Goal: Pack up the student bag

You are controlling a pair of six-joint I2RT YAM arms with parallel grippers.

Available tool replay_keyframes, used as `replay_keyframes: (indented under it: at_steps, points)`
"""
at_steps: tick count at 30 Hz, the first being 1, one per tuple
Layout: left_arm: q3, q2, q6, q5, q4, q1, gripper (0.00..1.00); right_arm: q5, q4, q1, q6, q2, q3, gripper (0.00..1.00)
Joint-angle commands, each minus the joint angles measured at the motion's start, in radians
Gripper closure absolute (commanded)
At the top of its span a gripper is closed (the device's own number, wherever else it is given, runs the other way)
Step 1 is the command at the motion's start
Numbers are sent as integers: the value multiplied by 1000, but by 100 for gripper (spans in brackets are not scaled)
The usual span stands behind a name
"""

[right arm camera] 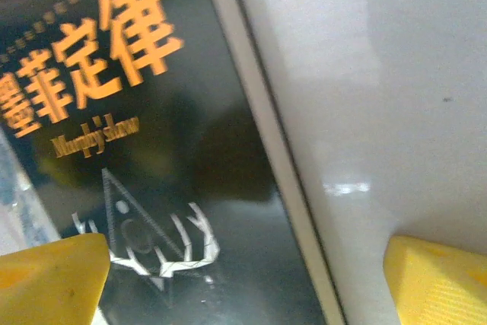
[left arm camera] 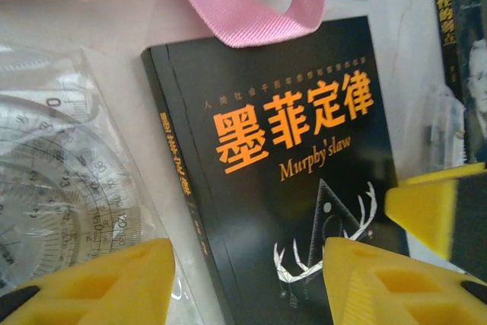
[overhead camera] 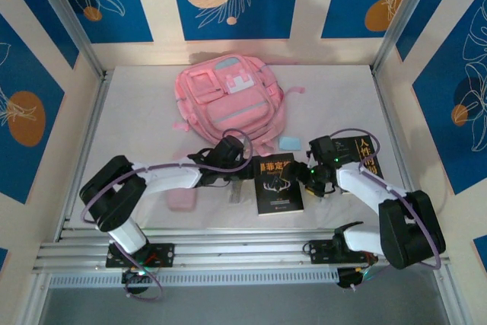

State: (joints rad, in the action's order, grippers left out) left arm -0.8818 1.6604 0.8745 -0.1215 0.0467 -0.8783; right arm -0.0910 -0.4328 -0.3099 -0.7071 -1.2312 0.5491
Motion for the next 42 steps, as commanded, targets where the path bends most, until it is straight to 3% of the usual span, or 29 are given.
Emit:
replay_keyframes:
  at_steps: [1,11,16,29,34,39,42]
  points:
    - [-30,35,4,8,18,-6,48,-75,63,-34,-20,41,-25,9]
    - [-53,144,-7,-49,55,-7,56,-158,95,-6,-51,177,-78,13]
    - [-26,166,15,-71,102,-7,60,-44,16,-5,-6,167,-73,13]
    - [-42,195,14,-86,81,-6,62,-40,53,-26,-9,109,-105,16]
    - [-42,206,16,-78,82,-6,62,-184,82,-26,-17,133,-81,28]
    - [-64,216,9,-71,72,-5,62,-163,-14,-25,-8,183,4,30]
    - [-87,217,-6,-69,48,-5,62,-205,-5,-23,-15,176,25,37]
